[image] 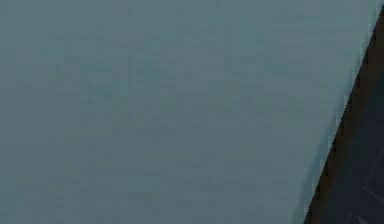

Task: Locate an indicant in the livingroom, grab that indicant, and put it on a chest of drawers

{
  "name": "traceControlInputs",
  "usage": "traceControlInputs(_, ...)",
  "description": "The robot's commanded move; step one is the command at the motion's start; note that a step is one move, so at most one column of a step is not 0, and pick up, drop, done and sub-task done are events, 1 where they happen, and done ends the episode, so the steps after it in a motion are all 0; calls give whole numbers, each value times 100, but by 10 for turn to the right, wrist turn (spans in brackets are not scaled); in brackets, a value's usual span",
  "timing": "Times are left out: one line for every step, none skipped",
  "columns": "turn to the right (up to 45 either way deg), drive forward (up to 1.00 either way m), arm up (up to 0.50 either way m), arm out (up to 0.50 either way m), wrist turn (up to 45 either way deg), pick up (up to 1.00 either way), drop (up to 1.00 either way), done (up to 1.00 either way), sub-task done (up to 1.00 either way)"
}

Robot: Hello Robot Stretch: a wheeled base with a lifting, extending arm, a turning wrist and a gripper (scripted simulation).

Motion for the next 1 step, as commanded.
traceControlInputs(450,0,0,0,0,0,0,0,0)
